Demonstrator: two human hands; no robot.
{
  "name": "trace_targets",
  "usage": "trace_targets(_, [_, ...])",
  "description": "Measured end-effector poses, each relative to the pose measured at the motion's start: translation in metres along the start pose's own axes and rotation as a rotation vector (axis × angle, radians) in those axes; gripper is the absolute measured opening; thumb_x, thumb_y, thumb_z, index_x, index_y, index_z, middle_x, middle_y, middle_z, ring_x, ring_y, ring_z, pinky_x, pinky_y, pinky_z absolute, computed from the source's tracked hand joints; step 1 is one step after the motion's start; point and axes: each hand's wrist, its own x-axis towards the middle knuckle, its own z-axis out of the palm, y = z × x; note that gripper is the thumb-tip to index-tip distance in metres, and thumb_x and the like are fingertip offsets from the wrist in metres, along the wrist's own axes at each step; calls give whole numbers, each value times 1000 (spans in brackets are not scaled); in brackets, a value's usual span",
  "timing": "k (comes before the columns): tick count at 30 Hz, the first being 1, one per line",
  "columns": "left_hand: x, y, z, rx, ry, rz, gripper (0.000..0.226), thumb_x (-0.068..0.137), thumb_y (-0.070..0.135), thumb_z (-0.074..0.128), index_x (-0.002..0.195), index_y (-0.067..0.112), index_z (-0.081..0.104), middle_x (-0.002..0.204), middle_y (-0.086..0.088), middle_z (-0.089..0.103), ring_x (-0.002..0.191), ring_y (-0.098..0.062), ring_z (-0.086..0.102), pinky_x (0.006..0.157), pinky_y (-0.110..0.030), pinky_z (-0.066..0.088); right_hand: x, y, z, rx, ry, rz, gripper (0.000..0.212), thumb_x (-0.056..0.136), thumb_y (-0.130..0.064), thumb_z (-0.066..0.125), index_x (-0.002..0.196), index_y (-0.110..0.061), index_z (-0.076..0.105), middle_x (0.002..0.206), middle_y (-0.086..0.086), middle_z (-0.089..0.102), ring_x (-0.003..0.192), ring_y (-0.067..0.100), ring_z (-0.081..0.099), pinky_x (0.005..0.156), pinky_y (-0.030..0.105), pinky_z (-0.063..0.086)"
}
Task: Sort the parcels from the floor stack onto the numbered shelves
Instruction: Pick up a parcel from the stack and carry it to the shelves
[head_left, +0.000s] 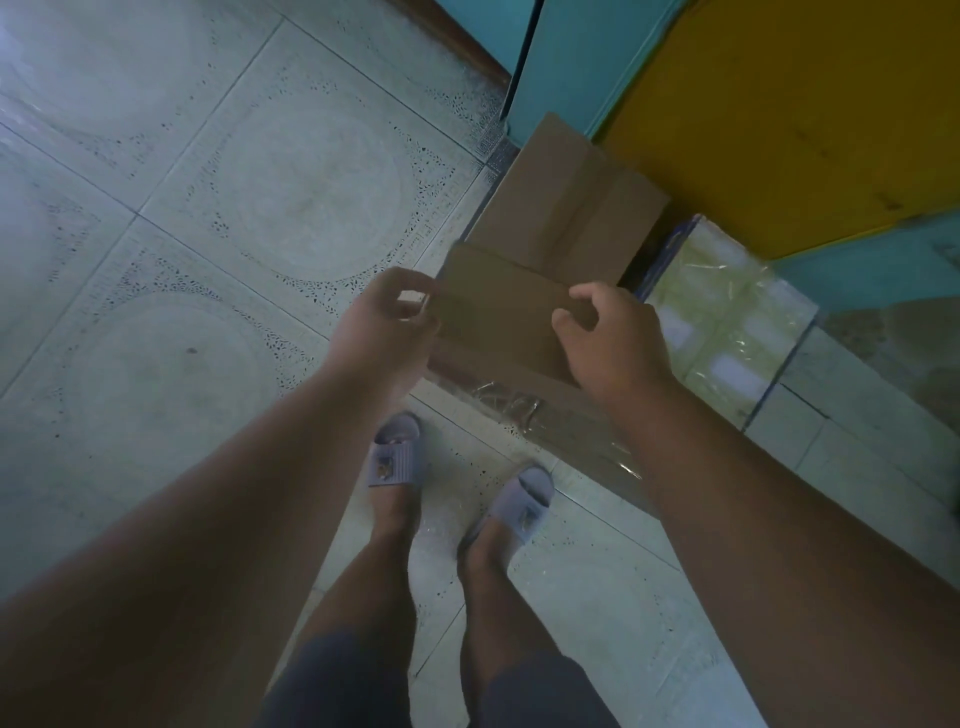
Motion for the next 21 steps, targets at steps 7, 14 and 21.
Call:
trace_targets(7, [-80,47,-70,-381,62,-312,25,93,6,59,82,19,78,99,-14,71,67,-25,65,50,-27,50,-114,-45,-121,366,-113,-210,33,88,-40,70,113,-19,63,113,-15,58,94,-23,50,70,-3,37])
trace_targets(14, [-164,111,-83,-317,-353,-310,31,99,41,55,95,12,65,80,-8,65,69,-18,55,70,-31,47,-196,-77,-207,282,191,-143,28,89,-47,67,90,-22,55,73,-10,58,67,-1,55,56,19,43])
trace_targets(21, [-242,179,-57,108,-536,105,22,103,36,50,101,19,65,84,-5,65,74,-21,52,71,-32,44,-276,-53,-298,505,474,57,29,92,-46,62,93,-17,57,77,0,62,62,8,60,39,15,42])
